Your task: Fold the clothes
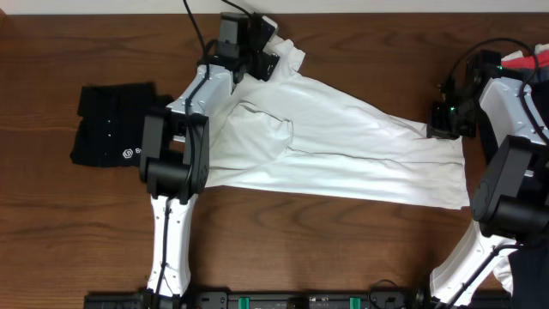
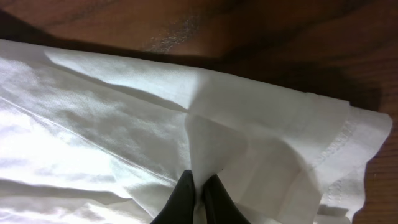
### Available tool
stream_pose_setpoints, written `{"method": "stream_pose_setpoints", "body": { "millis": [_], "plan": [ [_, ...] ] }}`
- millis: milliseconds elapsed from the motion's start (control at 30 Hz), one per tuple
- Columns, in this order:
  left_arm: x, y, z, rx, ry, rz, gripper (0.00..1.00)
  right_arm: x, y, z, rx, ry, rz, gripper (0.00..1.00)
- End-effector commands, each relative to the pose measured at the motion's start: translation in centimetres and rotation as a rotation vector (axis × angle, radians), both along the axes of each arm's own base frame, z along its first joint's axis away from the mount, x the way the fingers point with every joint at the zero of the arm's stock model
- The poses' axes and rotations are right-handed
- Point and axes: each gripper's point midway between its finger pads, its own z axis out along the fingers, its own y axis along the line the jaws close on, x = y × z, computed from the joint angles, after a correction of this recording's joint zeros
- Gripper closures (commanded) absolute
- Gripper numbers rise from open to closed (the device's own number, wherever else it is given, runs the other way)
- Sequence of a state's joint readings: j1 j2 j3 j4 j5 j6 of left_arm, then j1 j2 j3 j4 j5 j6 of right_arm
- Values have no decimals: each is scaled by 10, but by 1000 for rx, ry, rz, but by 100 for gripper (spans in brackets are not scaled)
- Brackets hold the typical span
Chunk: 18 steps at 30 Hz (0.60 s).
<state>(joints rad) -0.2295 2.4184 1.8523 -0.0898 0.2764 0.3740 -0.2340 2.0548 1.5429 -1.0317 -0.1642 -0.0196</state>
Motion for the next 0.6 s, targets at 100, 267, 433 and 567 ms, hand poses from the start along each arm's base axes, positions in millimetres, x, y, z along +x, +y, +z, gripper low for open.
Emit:
{"method": "stream_pose_setpoints", "body": {
  "millis": [100, 267, 433, 567],
  "plan": [
    [15, 25, -5, 90, -40, 83, 17, -2, 5, -1, 9, 5, 23, 96],
    [16, 29, -19, 82, -25, 99, 22, -3, 5, -1, 10, 9, 23, 96],
    [11, 32, -32, 67, 27, 125, 27, -3, 5, -1, 11, 12, 23, 96],
    [10, 34, -33, 48, 45, 145, 35, -4, 5, -1, 11, 13, 23, 96]
  ]
}}
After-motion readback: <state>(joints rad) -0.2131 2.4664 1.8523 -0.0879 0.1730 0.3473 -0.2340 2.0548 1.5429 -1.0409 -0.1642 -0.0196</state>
